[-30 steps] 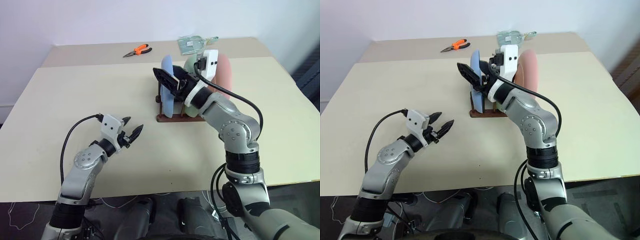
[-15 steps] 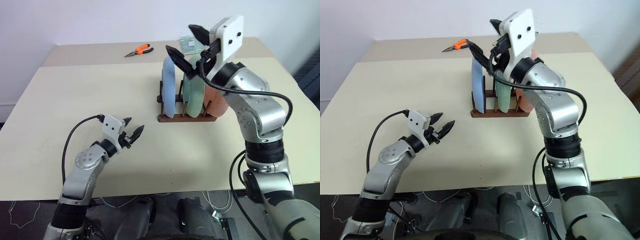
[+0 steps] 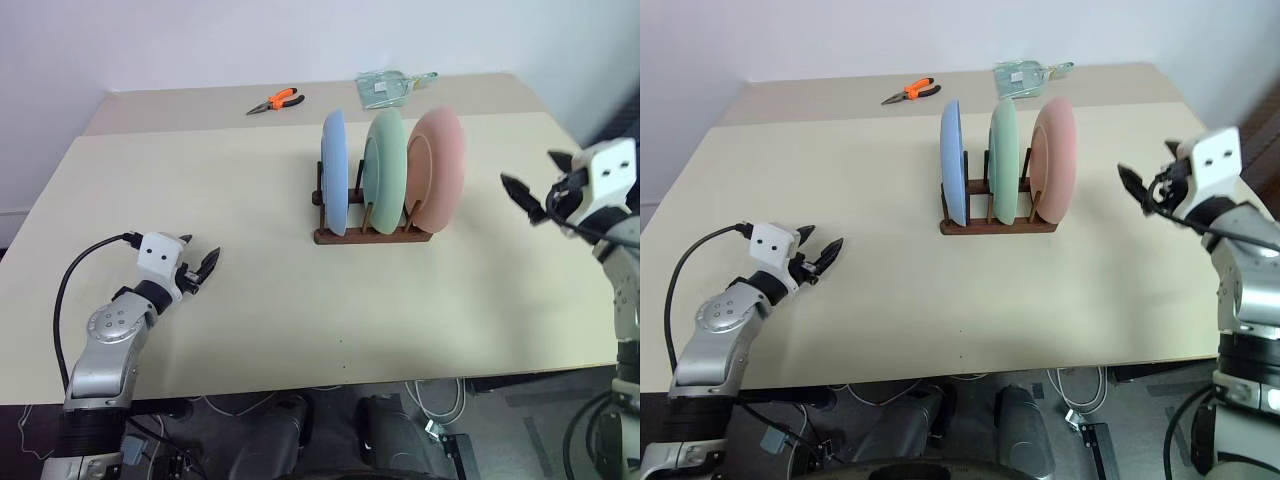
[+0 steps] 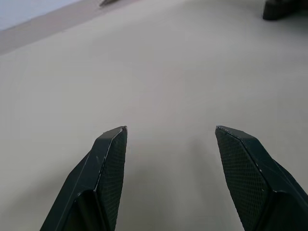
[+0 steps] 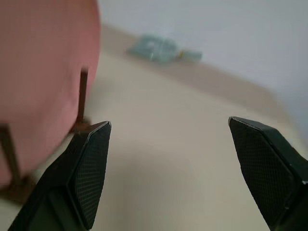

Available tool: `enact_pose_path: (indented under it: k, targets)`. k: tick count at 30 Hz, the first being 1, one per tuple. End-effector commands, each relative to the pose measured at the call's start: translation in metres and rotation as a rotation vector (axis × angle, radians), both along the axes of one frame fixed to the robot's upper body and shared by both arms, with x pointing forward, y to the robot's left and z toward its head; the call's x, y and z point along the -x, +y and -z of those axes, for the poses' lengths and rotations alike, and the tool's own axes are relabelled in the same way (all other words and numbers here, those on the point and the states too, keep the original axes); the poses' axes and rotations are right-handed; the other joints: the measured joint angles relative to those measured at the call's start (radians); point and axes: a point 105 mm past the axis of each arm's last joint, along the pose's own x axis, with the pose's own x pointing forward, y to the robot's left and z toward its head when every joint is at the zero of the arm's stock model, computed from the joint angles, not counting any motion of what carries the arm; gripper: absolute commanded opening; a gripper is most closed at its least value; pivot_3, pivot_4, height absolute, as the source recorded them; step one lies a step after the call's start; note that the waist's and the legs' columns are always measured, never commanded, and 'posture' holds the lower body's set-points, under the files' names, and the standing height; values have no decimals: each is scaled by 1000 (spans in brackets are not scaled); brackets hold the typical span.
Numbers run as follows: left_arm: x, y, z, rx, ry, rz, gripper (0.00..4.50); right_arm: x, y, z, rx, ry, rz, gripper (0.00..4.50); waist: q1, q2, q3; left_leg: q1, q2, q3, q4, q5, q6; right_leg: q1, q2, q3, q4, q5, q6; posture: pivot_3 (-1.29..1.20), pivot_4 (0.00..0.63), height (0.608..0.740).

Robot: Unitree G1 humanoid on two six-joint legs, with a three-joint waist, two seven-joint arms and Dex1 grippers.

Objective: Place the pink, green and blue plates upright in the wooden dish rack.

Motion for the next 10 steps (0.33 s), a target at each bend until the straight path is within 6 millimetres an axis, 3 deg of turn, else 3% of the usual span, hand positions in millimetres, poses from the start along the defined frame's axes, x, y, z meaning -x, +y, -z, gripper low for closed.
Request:
enact_pose_path:
  k: [1,10]
  targets:
    - [7,-7,-3,-21,-20,39,2996,9,3,24,29,24,-21,3980,5,-3,-2,1,1,0,0,0,0,1,0,0,0,0,0,0,150,729]
    - [11,-16,2,2,-6,38,2996,2,16,55,-16,96,-68,3980,6,-1,0,3,1,4,0,-2,0,2,0,3,-1,-1,1,0,150,729]
